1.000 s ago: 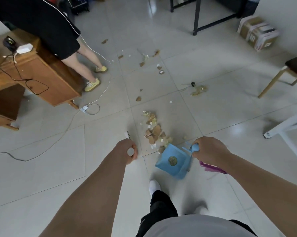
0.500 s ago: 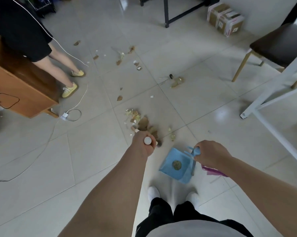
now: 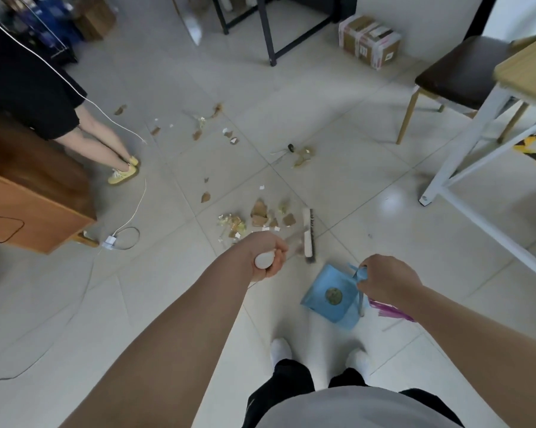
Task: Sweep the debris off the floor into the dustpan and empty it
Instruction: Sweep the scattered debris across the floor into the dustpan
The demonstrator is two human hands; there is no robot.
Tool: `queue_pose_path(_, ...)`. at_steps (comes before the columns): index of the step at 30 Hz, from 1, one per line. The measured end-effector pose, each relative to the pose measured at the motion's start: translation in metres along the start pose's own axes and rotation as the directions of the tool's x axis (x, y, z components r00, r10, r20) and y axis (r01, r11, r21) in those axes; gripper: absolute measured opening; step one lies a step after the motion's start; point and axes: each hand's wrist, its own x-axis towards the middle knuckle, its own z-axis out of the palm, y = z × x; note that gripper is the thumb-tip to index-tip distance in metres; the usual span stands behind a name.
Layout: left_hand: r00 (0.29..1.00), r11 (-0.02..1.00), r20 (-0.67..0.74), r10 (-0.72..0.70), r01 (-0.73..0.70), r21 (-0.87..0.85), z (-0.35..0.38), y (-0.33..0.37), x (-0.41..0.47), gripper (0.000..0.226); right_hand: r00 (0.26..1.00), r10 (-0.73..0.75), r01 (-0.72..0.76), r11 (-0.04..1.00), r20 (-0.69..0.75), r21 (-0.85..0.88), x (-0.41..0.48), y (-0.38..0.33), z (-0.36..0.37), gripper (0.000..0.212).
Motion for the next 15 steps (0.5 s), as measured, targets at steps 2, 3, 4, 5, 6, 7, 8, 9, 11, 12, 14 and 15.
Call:
queue_pose_path(2,1.0,0.986,0.01,-0.018,0.016,0.168,-0.002,0.006,0.008,0.006,1.0,0.03,-0.03,0.999,-0.009,0.023,-0.001,0.0,0.002,0.014)
queue_pose_path(3,0.999,0.973,0.017,-0.03,0.025,0.228,-0.003,0.01,0.013,0.007,0.999,0.049,-0.048,0.998,-0.019,0.037,-0.002,-0.002,0.002,0.014)
queue_pose_path(4,0.999,0.96,0.026,-0.044,0.035,0.278,-0.004,0.014,0.016,0.007,0.997,0.069,-0.067,0.996,-0.031,0.051,-0.001,-0.004,0.003,0.014)
queue_pose_path(5,0.998,0.946,0.032,-0.051,0.038,0.32,-0.007,0.017,0.02,0.005,0.995,0.087,-0.085,0.995,-0.041,0.06,-0.001,-0.007,0.005,0.014)
queue_pose_path(6,0.998,0.934,0.033,-0.055,0.04,0.355,-0.01,0.02,0.023,0.002,0.994,0.104,-0.101,0.993,-0.046,0.065,0.0,-0.011,0.007,0.014)
queue_pose_path(7,0.998,0.921,0.026,-0.05,0.036,0.387,-0.015,0.022,0.027,0.004,0.992,0.12,-0.116,0.991,-0.046,0.065,0.0,-0.016,0.009,0.013)
queue_pose_path(8,0.999,0.907,0.017,-0.046,0.035,0.42,-0.022,0.024,0.032,0.008,0.99,0.134,-0.131,0.989,-0.046,0.065,0.001,-0.022,0.012,0.012)
queue_pose_path(9,0.999,0.892,0.01,-0.038,0.029,0.451,-0.03,0.026,0.036,0.01,0.988,0.149,-0.146,0.987,-0.048,0.067,0.002,-0.027,0.014,0.011)
queue_pose_path(11,1.0,0.864,-0.013,-0.025,0.028,0.502,-0.054,0.033,0.044,0.009,0.98,0.188,-0.183,0.98,-0.06,0.077,0.006,-0.039,0.018,0.01)
queue_pose_path(12,0.999,0.859,-0.03,-0.024,0.035,0.511,-0.069,0.038,0.047,0.009,0.977,0.205,-0.2,0.976,-0.061,0.085,0.009,-0.046,0.018,0.01)
queue_pose_path(14,0.999,0.861,-0.048,-0.019,0.041,0.507,-0.1,0.052,0.055,0.007,0.971,0.229,-0.222,0.971,-0.066,0.092,0.016,-0.061,0.019,0.01)
queue_pose_path(15,0.998,0.859,-0.055,-0.014,0.04,0.511,-0.114,0.06,0.06,0.006,0.968,0.241,-0.234,0.968,-0.071,0.091,0.019,-0.069,0.02,0.01)
